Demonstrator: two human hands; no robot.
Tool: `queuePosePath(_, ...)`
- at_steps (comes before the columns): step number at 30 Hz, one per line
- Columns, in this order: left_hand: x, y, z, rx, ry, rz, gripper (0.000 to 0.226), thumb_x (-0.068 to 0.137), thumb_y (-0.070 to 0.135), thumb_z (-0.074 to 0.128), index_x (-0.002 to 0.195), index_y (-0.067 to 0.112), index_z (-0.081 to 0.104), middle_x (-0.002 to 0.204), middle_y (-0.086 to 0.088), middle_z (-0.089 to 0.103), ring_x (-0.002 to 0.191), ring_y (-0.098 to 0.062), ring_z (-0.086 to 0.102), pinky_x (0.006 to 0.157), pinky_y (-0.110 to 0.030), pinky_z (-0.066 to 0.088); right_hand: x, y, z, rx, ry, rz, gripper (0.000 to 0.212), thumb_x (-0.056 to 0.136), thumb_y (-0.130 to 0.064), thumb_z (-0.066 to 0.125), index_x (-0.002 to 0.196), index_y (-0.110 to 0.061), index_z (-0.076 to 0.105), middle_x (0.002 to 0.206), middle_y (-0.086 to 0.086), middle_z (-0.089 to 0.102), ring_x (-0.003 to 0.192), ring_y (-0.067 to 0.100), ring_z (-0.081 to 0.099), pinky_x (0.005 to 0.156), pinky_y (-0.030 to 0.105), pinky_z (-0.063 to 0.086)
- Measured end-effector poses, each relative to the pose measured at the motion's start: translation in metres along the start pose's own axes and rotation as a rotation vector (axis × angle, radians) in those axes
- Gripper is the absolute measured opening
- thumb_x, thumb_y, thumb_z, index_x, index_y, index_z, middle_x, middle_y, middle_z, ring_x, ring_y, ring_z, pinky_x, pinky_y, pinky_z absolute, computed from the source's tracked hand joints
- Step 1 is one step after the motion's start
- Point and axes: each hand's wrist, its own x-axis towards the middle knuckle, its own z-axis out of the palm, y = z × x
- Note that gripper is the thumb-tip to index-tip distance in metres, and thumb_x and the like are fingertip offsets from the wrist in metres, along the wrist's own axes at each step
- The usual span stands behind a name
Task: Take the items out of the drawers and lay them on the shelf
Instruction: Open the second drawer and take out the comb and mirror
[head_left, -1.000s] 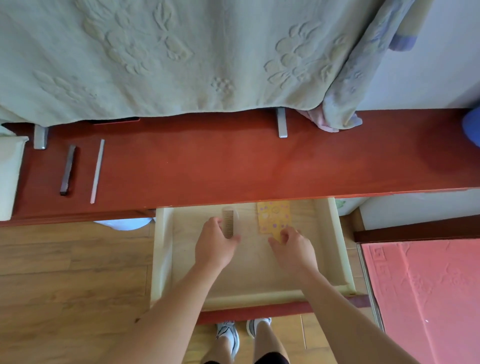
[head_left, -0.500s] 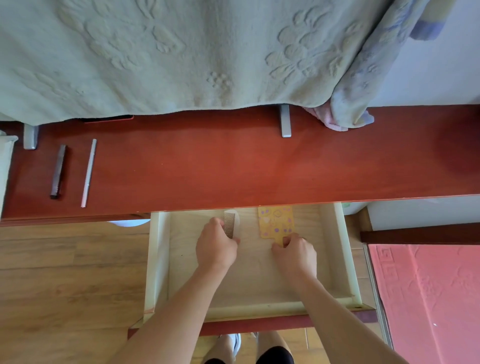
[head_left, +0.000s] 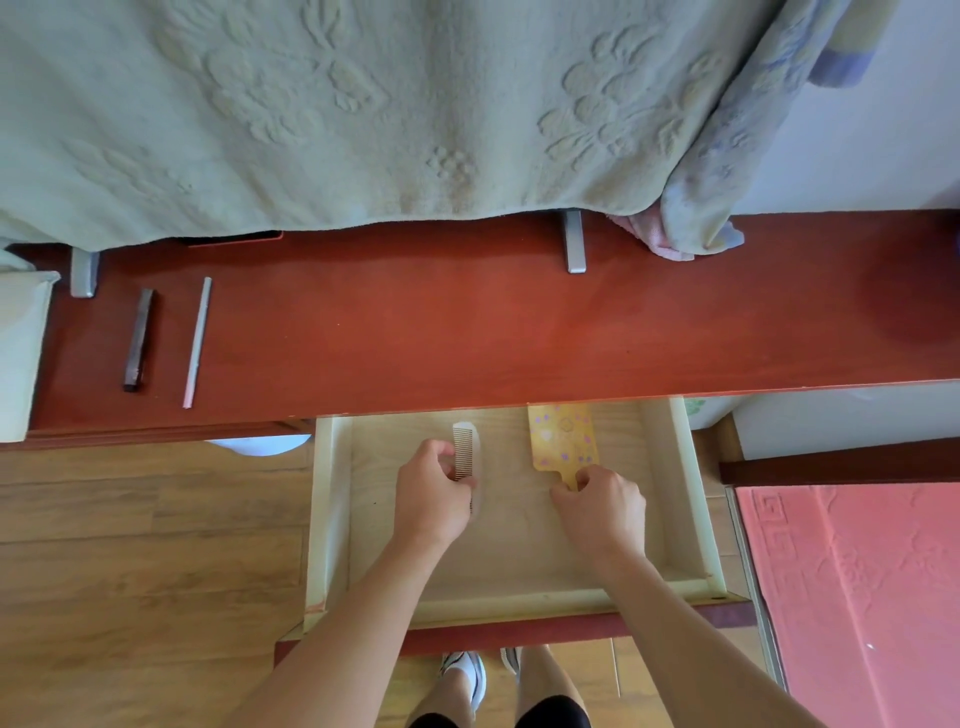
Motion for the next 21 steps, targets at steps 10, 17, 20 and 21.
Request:
queuePosePath(10,-0.035,0.002,-0.022,-0.096,-0.001,0.031,0.037,0.082,0.011,0.078,0.114,0.018,0.06,0.08,0.008,0.064,0.071,-0.004,0.062,0.053,-0.016,0.042,-0.038,-0.007,-0.017,0.006,-0.011,-0.025,0.023,0.067,-0.027,0.062,0.06,-0.007,0.052,0.054,0.004,0.05,0.055,0.02,0.039,0.049,0.029,0.034)
queuePosePath(17,-0.062,0.015,-0.03,-0.177,0.038,0.04,0.034,0.08,0.011,0.077,0.109,0.018,0.06,0.082,0.0,0.066,0.068,-0.008,0.062,0.044,-0.01,0.038,-0.067,-0.009,-0.049,-0.023,-0.035,-0.126,0.025,0.066,-0.028,0.061,0.063,-0.005,0.054,0.051,0.001,0.042,0.053,0.02,0.035,0.046,0.029,0.031)
queuePosePath(20,-0.074,0.026,-0.037,-0.179,0.061,0.055,0.033,0.081,0.011,0.076,0.109,0.019,0.06,0.082,0.0,0.066,0.069,-0.009,0.062,0.047,-0.012,0.039,-0.079,-0.011,-0.063,0.019,-0.04,-0.178,0.025,0.067,-0.027,0.06,0.058,-0.008,0.048,0.05,-0.001,0.039,0.051,0.017,0.033,0.045,0.029,0.03)
queuePosePath(21,-0.077,0.029,-0.04,-0.184,0.069,0.063,0.033,0.081,0.011,0.076,0.108,0.019,0.059,0.082,0.0,0.066,0.07,-0.01,0.062,0.048,-0.014,0.039,-0.081,-0.013,-0.068,0.031,-0.035,-0.194,0.026,0.067,-0.026,0.06,0.056,-0.01,0.043,0.049,-0.002,0.036,0.051,0.017,0.031,0.045,0.029,0.028)
